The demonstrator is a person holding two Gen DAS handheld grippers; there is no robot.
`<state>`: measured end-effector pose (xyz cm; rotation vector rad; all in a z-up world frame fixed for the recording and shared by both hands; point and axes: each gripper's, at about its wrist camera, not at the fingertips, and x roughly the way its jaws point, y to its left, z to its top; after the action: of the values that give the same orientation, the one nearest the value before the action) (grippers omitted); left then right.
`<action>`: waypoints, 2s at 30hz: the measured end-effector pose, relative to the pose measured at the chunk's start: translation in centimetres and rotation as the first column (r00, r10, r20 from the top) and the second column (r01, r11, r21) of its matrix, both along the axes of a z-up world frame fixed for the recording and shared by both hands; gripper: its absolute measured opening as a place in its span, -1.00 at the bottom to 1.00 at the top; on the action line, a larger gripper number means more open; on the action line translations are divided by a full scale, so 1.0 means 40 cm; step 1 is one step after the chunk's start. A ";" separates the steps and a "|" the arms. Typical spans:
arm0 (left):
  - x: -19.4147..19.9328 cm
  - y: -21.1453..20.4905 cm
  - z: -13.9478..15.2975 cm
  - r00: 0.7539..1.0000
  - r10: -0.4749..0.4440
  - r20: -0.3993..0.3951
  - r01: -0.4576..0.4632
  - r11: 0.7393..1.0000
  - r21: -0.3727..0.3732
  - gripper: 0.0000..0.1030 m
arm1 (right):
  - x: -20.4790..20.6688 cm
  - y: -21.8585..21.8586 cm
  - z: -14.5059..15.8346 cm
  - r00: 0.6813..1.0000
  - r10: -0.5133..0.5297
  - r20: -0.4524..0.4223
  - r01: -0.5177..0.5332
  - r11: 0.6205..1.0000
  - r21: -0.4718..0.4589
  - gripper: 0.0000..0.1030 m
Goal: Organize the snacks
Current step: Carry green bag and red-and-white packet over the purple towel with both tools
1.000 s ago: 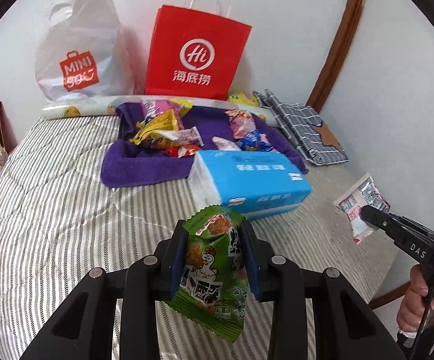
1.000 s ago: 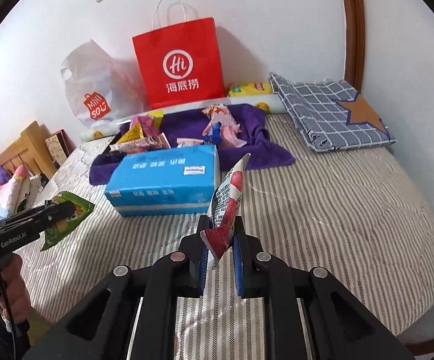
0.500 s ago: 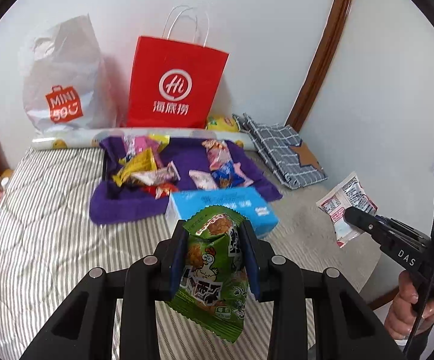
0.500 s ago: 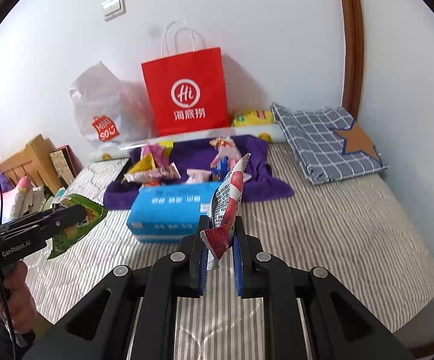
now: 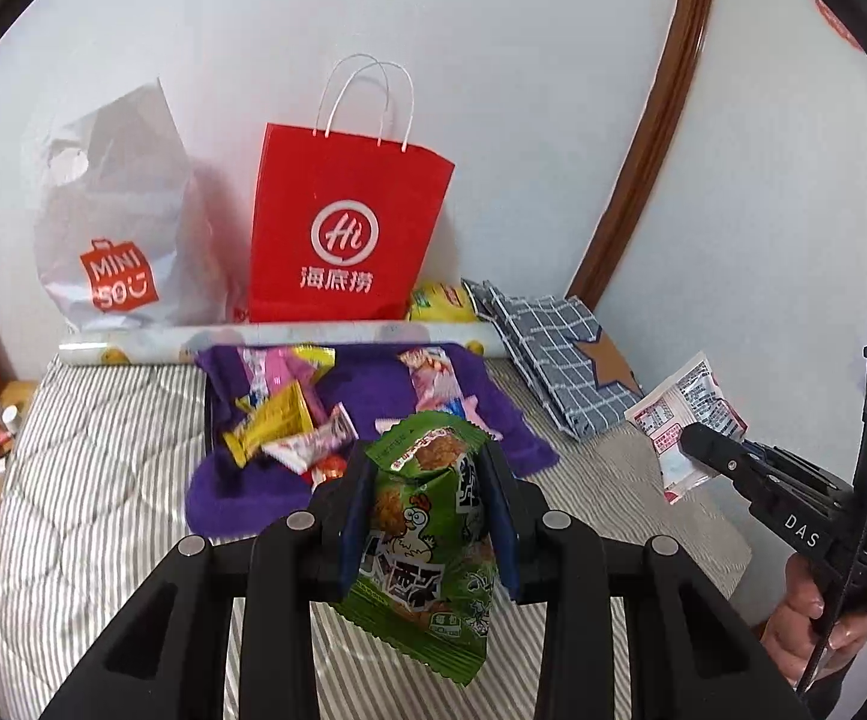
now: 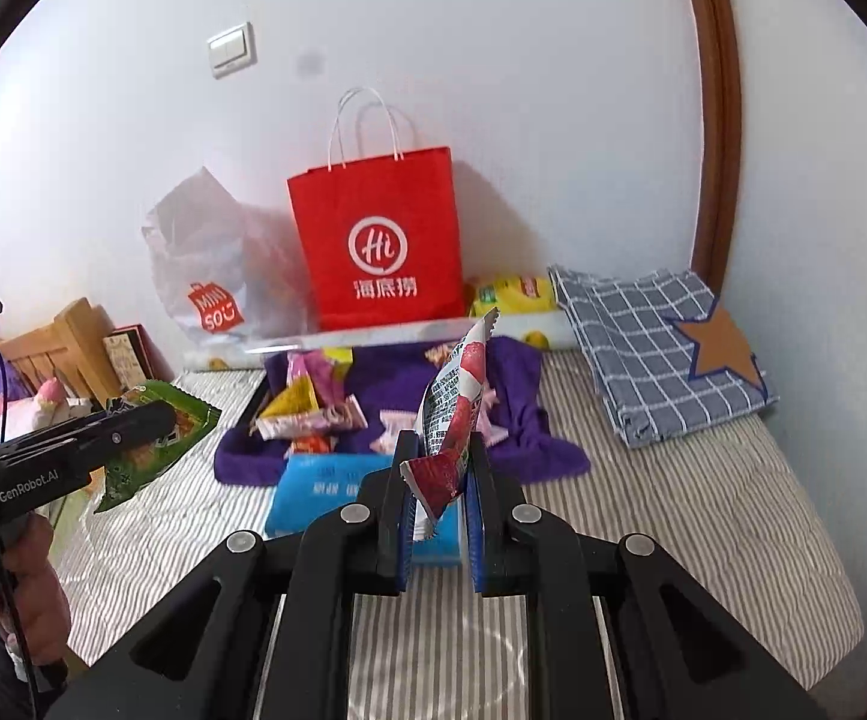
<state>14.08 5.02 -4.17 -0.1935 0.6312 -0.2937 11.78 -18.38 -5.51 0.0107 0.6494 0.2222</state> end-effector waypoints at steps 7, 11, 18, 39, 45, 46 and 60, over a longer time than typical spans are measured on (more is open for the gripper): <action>0.074 0.020 0.055 0.999 0.026 0.022 -0.026 1.000 0.015 -0.36 | 0.079 0.031 0.042 0.999 0.025 0.033 -0.025 1.000 0.004 -0.72; 0.118 0.037 0.073 0.999 0.041 0.026 -0.041 0.999 0.009 -0.36 | 0.126 0.047 0.060 0.998 0.041 0.053 -0.041 0.999 0.011 -0.72; 0.205 0.070 0.076 0.998 0.070 0.011 -0.069 0.997 -0.019 -0.36 | 0.224 0.069 0.061 0.997 0.055 0.051 -0.056 0.998 0.013 -0.72; 0.440 0.120 0.032 0.992 0.129 -0.001 -0.129 0.992 0.001 -0.36 | 0.500 0.147 -0.019 0.974 0.224 -0.026 -0.226 0.972 -0.064 -0.72; 0.493 0.159 -0.036 0.991 0.128 -0.044 -0.128 0.992 -0.006 -0.36 | 0.577 0.166 -0.113 0.951 0.290 -0.106 -0.298 0.953 -0.061 -0.72; 0.501 0.164 -0.052 0.990 0.129 -0.051 -0.130 0.992 -0.006 -0.36 | 0.586 0.170 -0.127 0.948 0.297 -0.118 -0.306 0.950 -0.064 -0.72; 0.561 0.194 -0.137 0.981 0.144 -0.132 -0.140 0.989 0.036 -0.36 | 0.657 0.185 -0.305 0.838 0.430 -0.336 -0.464 0.886 -0.024 -0.72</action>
<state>36.53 12.80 -9.65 -0.2327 0.7504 -0.1349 38.07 -10.99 -17.70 -0.2138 0.9881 0.6523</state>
